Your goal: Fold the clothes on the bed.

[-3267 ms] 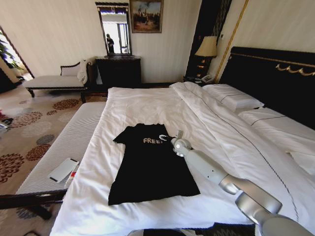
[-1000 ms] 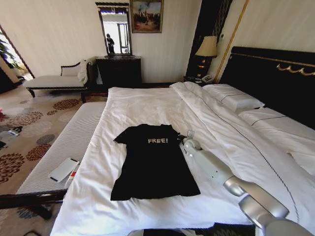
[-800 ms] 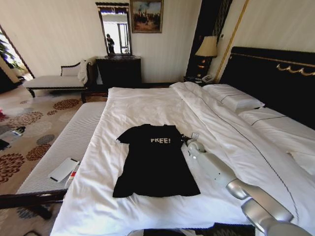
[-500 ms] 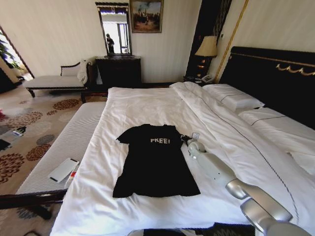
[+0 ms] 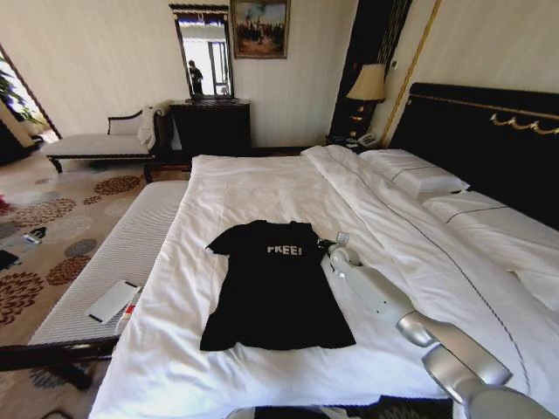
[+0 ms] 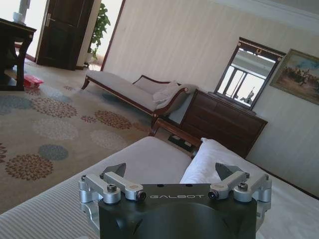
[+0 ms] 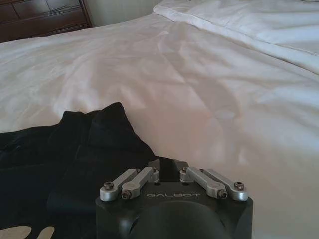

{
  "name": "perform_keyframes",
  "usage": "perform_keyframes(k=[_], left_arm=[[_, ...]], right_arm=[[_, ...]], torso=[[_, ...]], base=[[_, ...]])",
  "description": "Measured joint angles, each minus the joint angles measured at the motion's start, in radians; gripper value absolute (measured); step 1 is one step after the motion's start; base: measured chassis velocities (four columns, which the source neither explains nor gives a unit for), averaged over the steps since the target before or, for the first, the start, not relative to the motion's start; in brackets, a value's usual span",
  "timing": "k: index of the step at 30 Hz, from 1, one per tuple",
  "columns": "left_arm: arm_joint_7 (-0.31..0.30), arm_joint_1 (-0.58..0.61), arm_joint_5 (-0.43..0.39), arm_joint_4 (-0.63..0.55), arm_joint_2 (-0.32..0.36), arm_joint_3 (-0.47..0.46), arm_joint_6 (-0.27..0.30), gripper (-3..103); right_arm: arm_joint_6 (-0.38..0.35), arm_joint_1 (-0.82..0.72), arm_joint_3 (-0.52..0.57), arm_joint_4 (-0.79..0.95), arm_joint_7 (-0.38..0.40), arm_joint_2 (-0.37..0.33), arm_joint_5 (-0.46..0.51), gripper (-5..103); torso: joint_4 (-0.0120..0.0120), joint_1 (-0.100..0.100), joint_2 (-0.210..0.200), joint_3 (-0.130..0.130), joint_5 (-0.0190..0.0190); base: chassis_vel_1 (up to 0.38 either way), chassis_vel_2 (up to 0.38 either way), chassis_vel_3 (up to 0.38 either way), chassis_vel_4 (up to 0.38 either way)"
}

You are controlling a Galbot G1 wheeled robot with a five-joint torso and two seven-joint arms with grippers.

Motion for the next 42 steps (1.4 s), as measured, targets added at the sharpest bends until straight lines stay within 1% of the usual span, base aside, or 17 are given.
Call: perform_keyframes(k=[2, 4, 5, 14, 20, 30, 31, 32, 33, 35, 37, 39, 42], left_arm=[[0.000, -0.002, 0.003, 0.000, -0.001, 0.005, 0.000, 100], [0.000, -0.005, 0.007, 0.000, -0.003, 0.012, 0.000, 100], [0.000, -0.006, 0.008, 0.000, -0.004, 0.015, 0.000, 100], [0.001, -0.004, 0.009, 0.004, -0.002, 0.008, -0.001, 100], [0.001, -0.002, 0.010, 0.003, -0.008, 0.007, -0.001, 100], [0.001, 0.001, 0.015, -0.001, -0.014, 0.010, -0.002, 100], [0.001, 0.001, 0.015, -0.002, -0.015, 0.011, -0.002, 100], [0.001, 0.001, 0.016, -0.002, -0.015, 0.011, -0.002, 100], [0.001, 0.001, 0.016, -0.002, -0.015, 0.011, -0.002, 100], [0.001, 0.002, 0.016, -0.003, -0.015, 0.011, -0.002, 100], [0.001, 0.006, 0.017, -0.005, -0.018, 0.009, -0.002, 100], [0.001, 0.007, 0.018, -0.006, -0.019, 0.009, -0.002, 100], [0.001, 0.009, 0.021, -0.008, -0.022, 0.009, -0.002, 100]], right_arm=[[-0.001, 0.000, 0.000, 0.002, 0.000, -0.002, 0.004, 14], [-0.002, -0.001, 0.000, 0.005, -0.001, -0.004, 0.011, 3], [-0.002, -0.001, -0.001, 0.005, -0.002, -0.004, 0.013, 2], [0.000, 0.004, -0.002, 0.006, -0.006, -0.004, 0.018, 0], [0.015, 0.011, 0.001, 0.019, -0.012, -0.003, 0.041, 0], [0.017, 0.011, 0.010, 0.037, -0.006, -0.021, 0.062, 0], [0.013, 0.005, 0.013, 0.044, 0.001, -0.021, 0.076, -3], [0.007, 0.003, 0.015, 0.052, 0.011, -0.021, 0.098, 1], [0.007, 0.003, 0.015, 0.052, 0.011, -0.021, 0.098, 1], [-0.012, 0.002, 0.019, 0.063, 0.031, -0.021, 0.131, 12], [-0.050, 0.008, 0.024, 0.073, 0.071, -0.018, 0.178, 22], [-0.056, 0.011, 0.026, 0.074, 0.079, -0.015, 0.192, 22], [-0.076, 0.016, 0.035, 0.080, 0.109, -0.008, 0.243, 38]], torso=[[0.0000, 0.000, 0.000, 0.000, 0.0000], [0.0001, 0.000, 0.000, 0.000, 0.0000], [0.0002, 0.000, 0.000, 0.000, 0.0000], [0.0002, 0.000, 0.000, 0.000, 0.0000], [0.0003, 0.000, 0.000, 0.000, 0.0000], [0.0002, 0.000, 0.000, 0.000, 0.0000], [0.0001, 0.000, 0.000, 0.000, 0.0001], [0.0001, 0.000, 0.000, 0.000, 0.0001], [0.0001, 0.000, 0.000, 0.000, 0.0001], [0.0002, 0.000, 0.000, 0.000, 0.0000], [0.0002, 0.000, 0.000, 0.000, 0.0000], [0.0002, 0.000, 0.000, 0.000, 0.0000], [0.0004, 0.000, 0.000, 0.000, 0.0000]], base=[[0.000, 0.000, 0.000, 0.000], [0.000, 0.000, 0.000, 0.000], [0.000, 0.000, 0.000, 0.000], [0.000, 0.000, 0.000, 0.000], [0.000, 0.000, 0.000, 0.000], [0.000, 0.000, 0.000, 0.000], [0.000, 0.000, 0.000, 0.000], [0.000, 0.000, 0.000, 0.000], [0.000, 0.000, 0.000, 0.000], [0.000, 0.000, 0.000, 0.000], [0.000, 0.000, 0.000, 0.000], [0.000, 0.000, 0.000, 0.000], [0.000, 0.000, 0.000, 0.000]])
